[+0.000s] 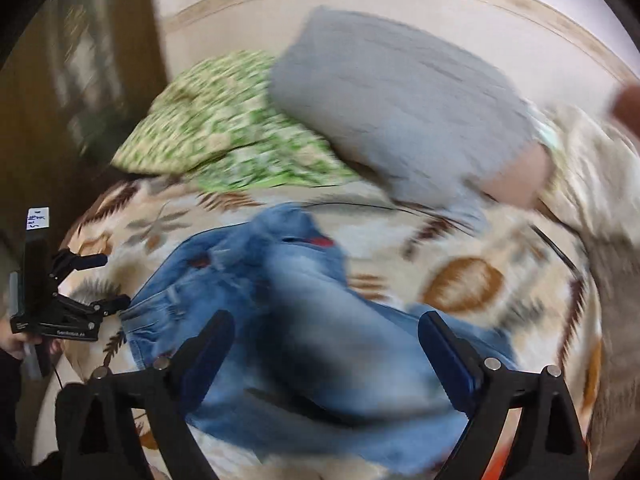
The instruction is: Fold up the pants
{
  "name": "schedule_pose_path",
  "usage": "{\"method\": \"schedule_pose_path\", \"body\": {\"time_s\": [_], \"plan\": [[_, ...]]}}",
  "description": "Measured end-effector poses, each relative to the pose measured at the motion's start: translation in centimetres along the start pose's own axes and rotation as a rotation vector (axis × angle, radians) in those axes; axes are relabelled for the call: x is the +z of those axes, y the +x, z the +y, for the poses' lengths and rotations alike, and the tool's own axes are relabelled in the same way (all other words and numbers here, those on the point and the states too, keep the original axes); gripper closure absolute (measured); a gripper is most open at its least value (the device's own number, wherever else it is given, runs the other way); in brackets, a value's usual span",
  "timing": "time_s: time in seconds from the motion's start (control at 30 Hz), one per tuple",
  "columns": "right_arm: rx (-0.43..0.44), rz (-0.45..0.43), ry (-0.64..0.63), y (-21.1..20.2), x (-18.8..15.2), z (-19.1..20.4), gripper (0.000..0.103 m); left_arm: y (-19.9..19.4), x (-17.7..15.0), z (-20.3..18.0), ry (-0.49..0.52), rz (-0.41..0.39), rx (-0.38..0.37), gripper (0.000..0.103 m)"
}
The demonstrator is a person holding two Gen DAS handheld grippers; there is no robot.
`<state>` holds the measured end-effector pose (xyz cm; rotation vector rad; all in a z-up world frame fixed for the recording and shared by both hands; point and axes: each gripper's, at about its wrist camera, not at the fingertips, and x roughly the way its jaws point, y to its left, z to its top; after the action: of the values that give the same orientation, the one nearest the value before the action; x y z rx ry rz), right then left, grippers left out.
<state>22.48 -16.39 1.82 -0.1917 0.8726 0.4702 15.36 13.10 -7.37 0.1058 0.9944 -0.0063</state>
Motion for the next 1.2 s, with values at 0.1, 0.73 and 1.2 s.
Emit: {"method": "schedule_pose_path", "body": {"time_s": [0.1,0.73,1.2], "plan": [[0.053,0.075,-0.054,4.9,2.4,3.4,0.008,1.3,-1.7,1.2,-0.036,0.040,-0.011,0.010],[-0.001,0.213,-0.088,22.8,4.8,8.9,0.061,6.2,-1.4,1.0,-0.091,0.100,-0.149,0.084],[0.216,-0.065,-0.173,14.2,7.5,20.1,0.037,-1.6,-7.5,9.0,-0.312,0.058,0.017,0.080]]}}
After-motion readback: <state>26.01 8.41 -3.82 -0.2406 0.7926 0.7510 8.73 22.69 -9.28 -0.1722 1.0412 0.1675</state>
